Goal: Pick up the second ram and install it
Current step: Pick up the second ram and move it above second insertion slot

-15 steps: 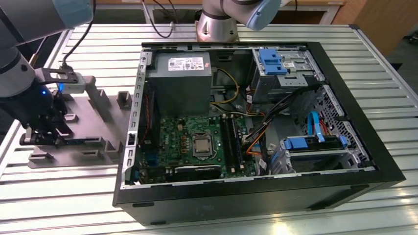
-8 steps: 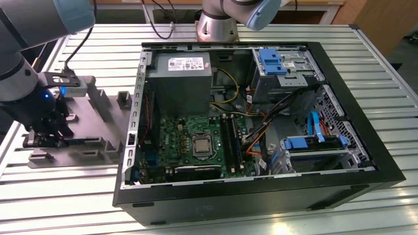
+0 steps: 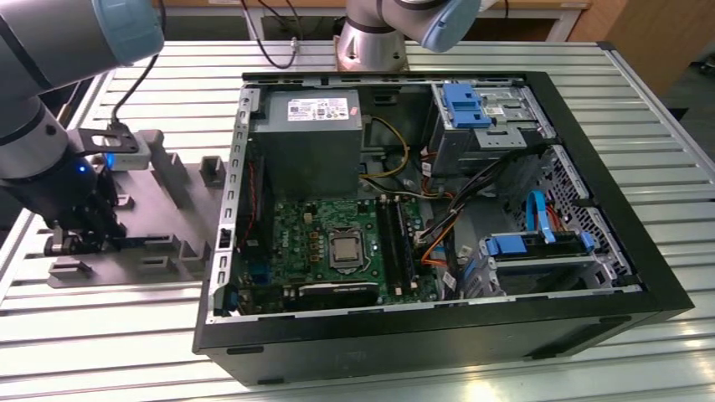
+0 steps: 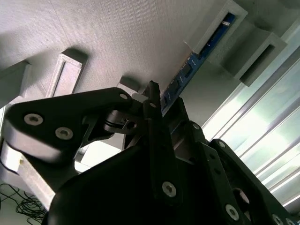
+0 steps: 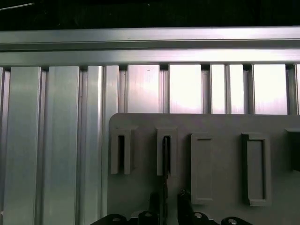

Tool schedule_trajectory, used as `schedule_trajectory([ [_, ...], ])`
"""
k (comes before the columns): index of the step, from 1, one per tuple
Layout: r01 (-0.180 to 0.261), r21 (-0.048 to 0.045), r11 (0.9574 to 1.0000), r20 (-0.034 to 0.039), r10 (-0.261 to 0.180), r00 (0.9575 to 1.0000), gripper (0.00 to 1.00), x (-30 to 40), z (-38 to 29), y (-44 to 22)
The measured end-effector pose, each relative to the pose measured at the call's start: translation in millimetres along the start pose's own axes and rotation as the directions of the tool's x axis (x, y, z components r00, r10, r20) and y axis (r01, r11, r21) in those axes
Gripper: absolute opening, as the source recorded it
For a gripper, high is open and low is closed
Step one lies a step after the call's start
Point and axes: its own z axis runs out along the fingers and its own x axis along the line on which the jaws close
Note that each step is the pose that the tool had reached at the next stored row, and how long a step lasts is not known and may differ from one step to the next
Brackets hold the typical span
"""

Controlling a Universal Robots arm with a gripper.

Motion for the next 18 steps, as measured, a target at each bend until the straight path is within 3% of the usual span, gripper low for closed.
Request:
schedule_trajectory([
  [2,0.000,0.0000,1.0000,0.0000,0.000,1.0000,0.29,0.0,0.5,0.0],
  [3,0.001,-0.0001,1.0000,-0.0001,-0.001,1.0000,0.22,0.0,0.7,0.1],
  [6,0.001,-0.0001,1.0000,-0.0001,-0.001,1.0000,0.20,0.0,1.2,0.1],
  [7,0.001,-0.0001,1.0000,-0.0001,-0.001,1.0000,0.14,0.0,1.3,0.1],
  [18,0.004,0.0001,1.0000,0.0000,-0.004,1.0000,0.14,0.0,1.3,0.1],
])
